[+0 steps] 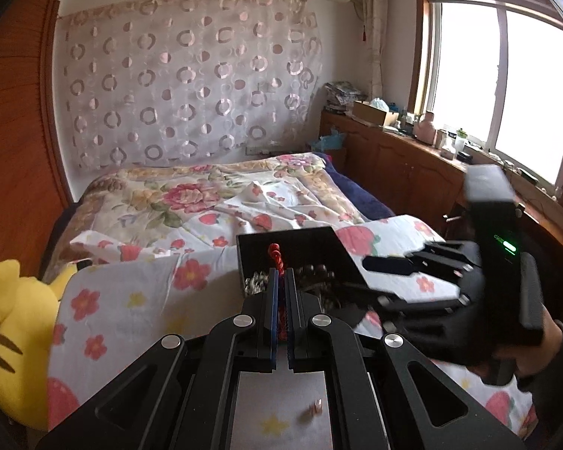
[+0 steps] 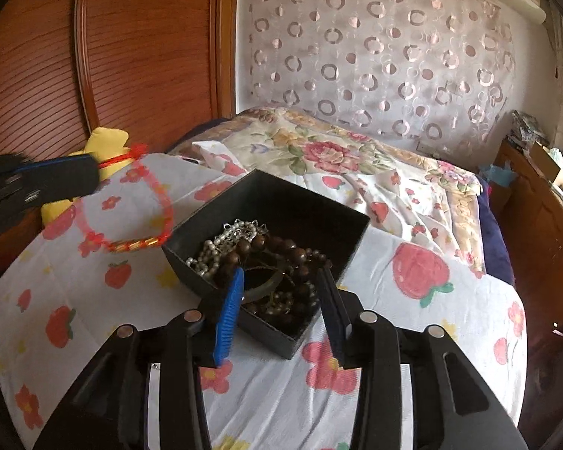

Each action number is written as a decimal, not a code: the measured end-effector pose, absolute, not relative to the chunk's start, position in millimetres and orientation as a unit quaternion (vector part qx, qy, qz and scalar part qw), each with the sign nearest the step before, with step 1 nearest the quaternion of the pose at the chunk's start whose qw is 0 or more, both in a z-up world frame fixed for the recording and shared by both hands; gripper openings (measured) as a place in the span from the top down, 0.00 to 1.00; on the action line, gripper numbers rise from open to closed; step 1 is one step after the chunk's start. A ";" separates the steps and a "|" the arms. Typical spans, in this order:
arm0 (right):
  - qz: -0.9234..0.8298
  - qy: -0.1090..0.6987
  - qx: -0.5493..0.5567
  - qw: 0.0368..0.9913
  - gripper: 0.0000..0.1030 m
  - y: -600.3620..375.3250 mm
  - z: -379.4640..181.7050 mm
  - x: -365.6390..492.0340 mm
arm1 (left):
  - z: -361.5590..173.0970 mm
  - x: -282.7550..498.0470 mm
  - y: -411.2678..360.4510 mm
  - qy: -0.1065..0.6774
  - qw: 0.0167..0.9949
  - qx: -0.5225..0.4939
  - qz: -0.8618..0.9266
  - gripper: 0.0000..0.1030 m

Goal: Organize jewelry
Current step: 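Carry the red string bracelet into the black box and open the left gripper, then grasp the green pendant chain with the right gripper while the left gripper grasps the small ring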

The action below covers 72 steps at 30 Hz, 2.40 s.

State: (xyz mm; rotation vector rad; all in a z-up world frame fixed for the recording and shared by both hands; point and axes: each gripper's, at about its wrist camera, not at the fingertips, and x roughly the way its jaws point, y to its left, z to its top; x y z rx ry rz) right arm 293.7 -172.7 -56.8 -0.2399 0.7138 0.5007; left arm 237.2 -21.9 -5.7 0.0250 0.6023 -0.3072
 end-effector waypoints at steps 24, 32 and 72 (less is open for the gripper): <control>0.306 0.344 -0.088 0.884 0.58 -187.2 -73.6 203.6 | -38.6 250.1 -35.4 0.305 0.945 0.049 -0.103 0.13; 0.355 0.376 -0.112 0.848 0.58 -158.9 -100.8 158.3 | -50.7 214.3 -13.8 0.300 0.946 0.036 -0.116 0.07; 0.307 0.346 -0.138 0.876 0.92 -194.2 -61.2 158.6 | -108.4 193.8 -34.8 0.401 0.895 0.056 -0.188 0.66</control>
